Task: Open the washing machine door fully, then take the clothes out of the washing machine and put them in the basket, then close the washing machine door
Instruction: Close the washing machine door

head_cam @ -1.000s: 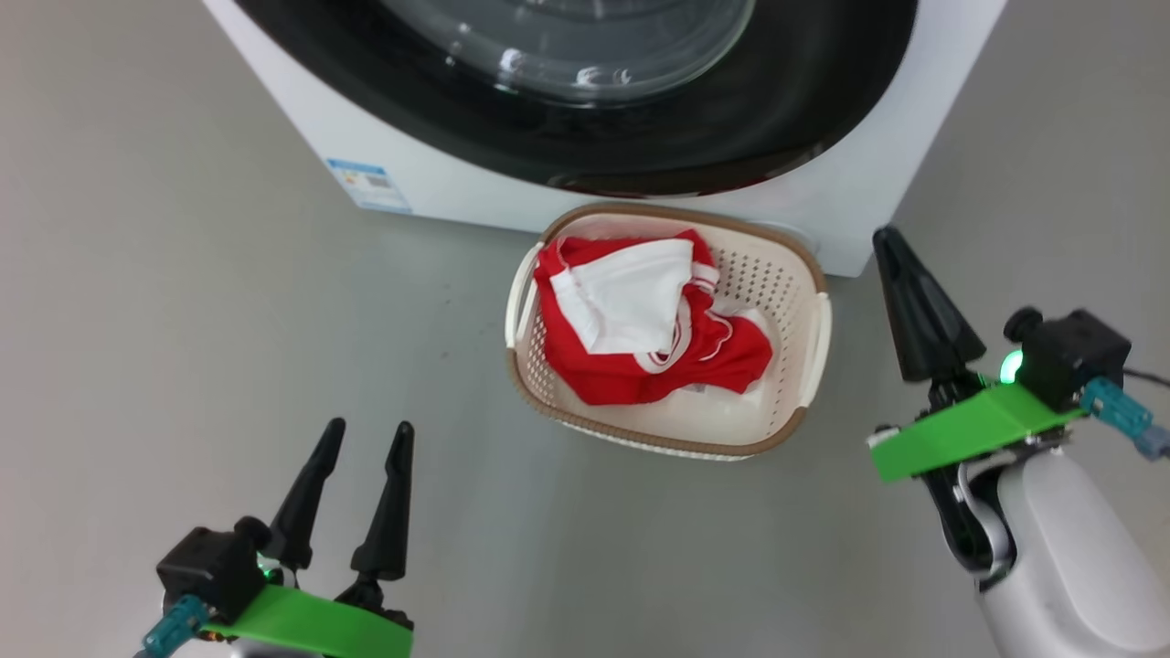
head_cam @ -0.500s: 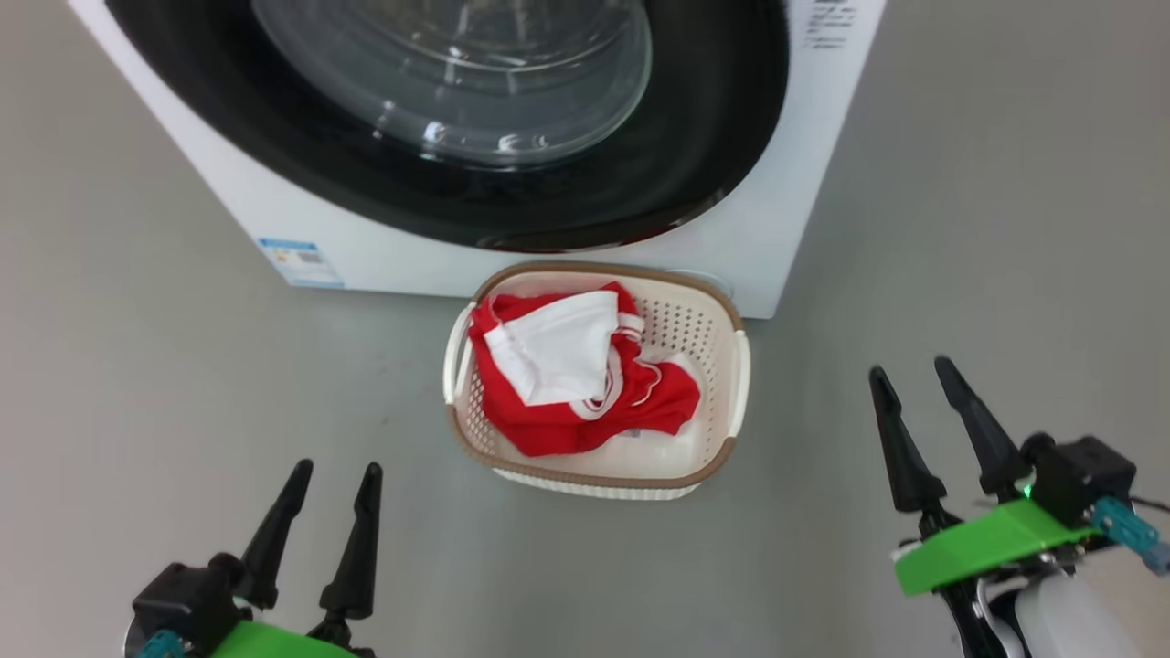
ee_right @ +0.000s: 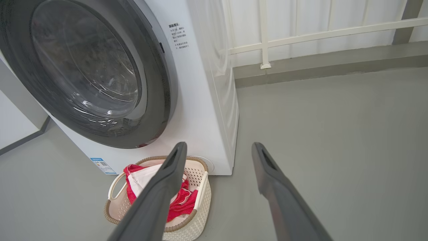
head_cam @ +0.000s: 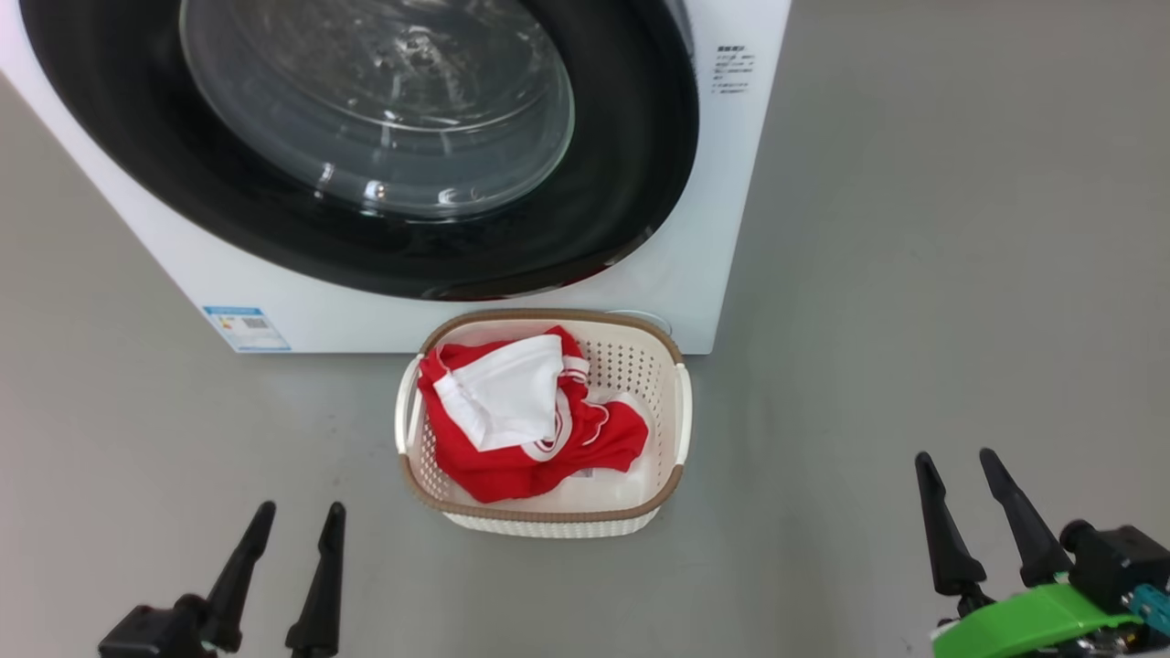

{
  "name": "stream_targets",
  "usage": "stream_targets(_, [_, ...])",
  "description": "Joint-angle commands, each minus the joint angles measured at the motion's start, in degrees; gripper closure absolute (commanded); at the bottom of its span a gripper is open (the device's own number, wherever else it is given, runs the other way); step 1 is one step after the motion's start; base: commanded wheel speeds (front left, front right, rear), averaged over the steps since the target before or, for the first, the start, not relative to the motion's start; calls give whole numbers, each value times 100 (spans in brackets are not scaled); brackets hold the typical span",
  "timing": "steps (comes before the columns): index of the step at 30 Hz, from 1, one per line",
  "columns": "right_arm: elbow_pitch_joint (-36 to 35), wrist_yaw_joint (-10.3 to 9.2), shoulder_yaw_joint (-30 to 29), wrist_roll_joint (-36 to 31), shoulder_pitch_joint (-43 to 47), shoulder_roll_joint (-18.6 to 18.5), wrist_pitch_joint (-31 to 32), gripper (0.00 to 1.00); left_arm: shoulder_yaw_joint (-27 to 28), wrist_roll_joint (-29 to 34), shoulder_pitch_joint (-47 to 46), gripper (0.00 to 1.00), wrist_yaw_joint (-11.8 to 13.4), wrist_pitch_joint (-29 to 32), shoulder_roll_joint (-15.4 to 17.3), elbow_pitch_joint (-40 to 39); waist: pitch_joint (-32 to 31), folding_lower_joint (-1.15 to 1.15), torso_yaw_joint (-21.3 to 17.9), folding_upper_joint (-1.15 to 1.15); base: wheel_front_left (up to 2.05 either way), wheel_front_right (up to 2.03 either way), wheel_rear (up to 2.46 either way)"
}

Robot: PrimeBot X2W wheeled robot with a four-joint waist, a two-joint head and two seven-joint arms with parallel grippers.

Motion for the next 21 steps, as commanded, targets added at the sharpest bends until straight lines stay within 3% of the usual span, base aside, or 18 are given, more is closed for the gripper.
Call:
stream_targets(1, [-158, -5, 77, 56, 19, -25, -35, 0, 234, 59, -3, 0, -31, -45, 130, -145, -64, 0, -72, 0, 0, 0, 0])
stream_targets(21, [-267, -5, -162, 83, 585, 45, -35, 0, 726, 297, 392, 0, -31, -45, 85, -236, -275, 0, -419, 0, 0, 0, 0])
